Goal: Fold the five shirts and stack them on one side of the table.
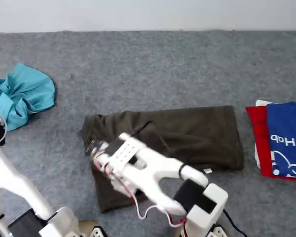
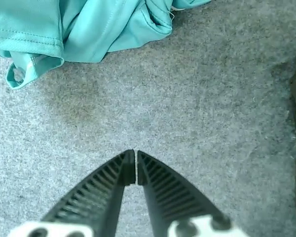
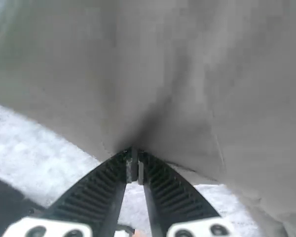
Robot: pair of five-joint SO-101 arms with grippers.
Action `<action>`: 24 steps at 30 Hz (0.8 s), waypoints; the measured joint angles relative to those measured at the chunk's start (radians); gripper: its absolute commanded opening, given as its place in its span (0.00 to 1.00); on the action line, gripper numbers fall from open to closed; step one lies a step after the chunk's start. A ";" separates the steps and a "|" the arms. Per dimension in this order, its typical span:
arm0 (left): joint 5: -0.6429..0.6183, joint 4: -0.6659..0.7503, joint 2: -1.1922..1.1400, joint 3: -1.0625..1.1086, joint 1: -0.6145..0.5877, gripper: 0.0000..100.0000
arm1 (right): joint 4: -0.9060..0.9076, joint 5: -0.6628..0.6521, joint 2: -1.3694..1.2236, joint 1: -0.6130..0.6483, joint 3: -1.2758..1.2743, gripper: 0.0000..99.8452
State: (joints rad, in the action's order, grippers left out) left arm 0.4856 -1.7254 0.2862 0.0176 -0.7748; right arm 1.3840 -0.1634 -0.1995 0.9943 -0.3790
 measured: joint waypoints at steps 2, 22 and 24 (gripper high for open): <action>0.000 0.000 0.000 0.000 0.000 0.02 | 0.008 0.000 0.000 0.018 0.000 0.01; 0.000 0.000 0.000 0.000 0.000 0.02 | 0.084 -0.097 0.052 -0.503 0.164 0.01; 0.000 0.000 0.000 0.000 0.000 0.02 | 0.084 -0.098 0.003 -0.500 0.161 0.01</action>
State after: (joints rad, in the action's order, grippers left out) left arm 0.4856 -1.7254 0.2862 0.0176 -0.7748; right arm 1.4684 -0.2616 -0.1964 0.4941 -0.2179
